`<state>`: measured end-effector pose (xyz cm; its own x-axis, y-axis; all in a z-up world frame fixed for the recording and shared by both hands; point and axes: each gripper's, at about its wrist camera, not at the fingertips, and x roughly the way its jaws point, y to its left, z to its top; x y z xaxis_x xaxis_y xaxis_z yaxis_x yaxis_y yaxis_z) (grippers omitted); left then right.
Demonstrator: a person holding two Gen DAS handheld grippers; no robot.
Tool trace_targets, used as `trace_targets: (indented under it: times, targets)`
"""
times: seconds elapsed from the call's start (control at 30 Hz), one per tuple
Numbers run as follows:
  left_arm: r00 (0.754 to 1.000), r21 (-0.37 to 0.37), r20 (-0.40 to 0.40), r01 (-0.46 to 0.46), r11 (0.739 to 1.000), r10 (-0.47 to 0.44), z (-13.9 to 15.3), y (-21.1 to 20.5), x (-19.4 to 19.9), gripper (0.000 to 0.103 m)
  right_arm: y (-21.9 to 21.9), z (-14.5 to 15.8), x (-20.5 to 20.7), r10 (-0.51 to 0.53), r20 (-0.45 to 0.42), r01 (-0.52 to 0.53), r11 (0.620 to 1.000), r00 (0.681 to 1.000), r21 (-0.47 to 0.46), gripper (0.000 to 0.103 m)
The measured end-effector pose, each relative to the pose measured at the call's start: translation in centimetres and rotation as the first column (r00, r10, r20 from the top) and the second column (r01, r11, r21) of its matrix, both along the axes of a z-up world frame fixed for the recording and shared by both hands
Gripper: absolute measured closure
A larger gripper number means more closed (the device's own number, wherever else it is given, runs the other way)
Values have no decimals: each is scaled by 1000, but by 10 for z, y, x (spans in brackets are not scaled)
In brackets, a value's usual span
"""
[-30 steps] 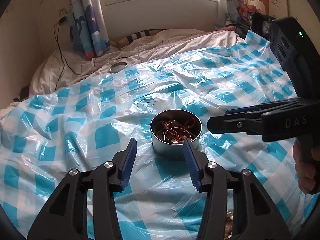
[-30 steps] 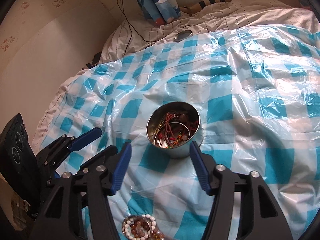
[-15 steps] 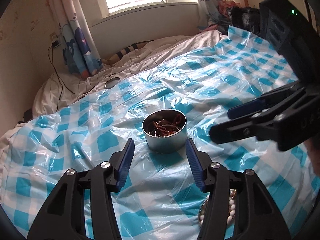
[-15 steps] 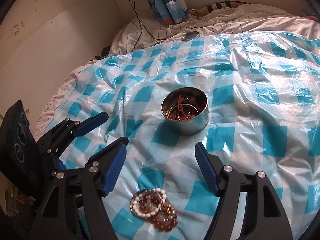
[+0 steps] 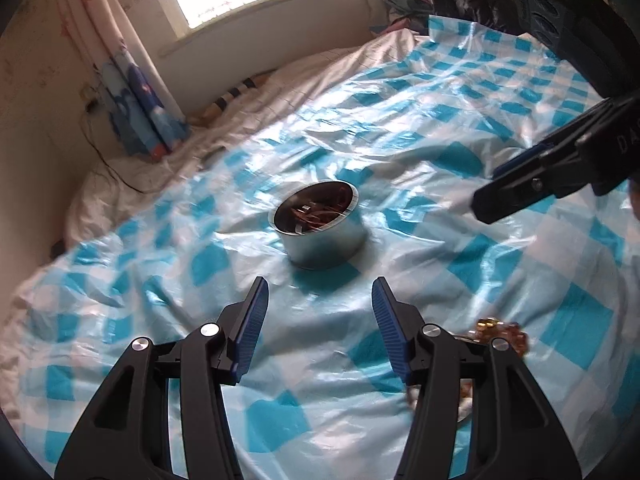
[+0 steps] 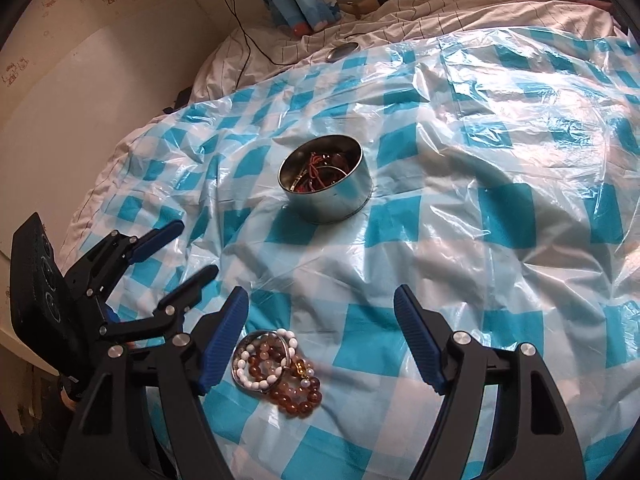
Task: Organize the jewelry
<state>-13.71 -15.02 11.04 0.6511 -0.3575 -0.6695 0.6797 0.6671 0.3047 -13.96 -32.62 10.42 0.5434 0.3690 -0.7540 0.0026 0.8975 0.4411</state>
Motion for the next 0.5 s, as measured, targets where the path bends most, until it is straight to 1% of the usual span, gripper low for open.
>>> trace_targets:
  times: [0.03,0.07,0.1,0.13,0.17,0.2,0.27,0.3,0.43,0.47,0.5]
  targets:
    - [999,-17,-47,10,1000,-11,-2,1,2,52,1,0,0,3,0,-3,1000,1000,-11,31]
    - [991,-46,-130,22,999,-28,-6,3,7,52,3,0,0,6,-2,-6,1000,1000,-25,31]
    - [976,-77,-214,29,997,-45,-10,6,12,52,5,0,1,9,-5,-9,999,1000,-32,31]
    - [963,-97,-264,27,995,-52,-14,8,16,52,6,-1,1,13,-10,-13,999,1000,-39,31]
    - [935,-127,-348,19,992,-63,-20,12,22,52,7,-1,1,13,-12,-14,999,1000,-46,31]
    - [921,-139,-384,15,990,-68,-24,14,24,52,7,-2,1,12,-16,-13,998,1000,-54,30]
    - [891,-158,-445,15,987,-85,-34,16,27,52,6,-3,2,9,-24,-11,998,1000,-57,29]
    - [883,-163,-460,17,987,-91,-37,17,27,52,6,-4,2,10,-29,-11,998,1000,-59,29]
    - [871,-137,-481,34,990,-96,-49,14,25,51,11,-11,3,23,-62,-29,995,998,-99,29]
    - [860,-142,-500,35,989,-102,-52,13,26,51,12,-13,4,26,-70,-34,993,997,-114,29]
    - [843,-151,-527,34,988,-109,-56,13,27,51,13,-15,3,28,-75,-36,992,997,-120,29]
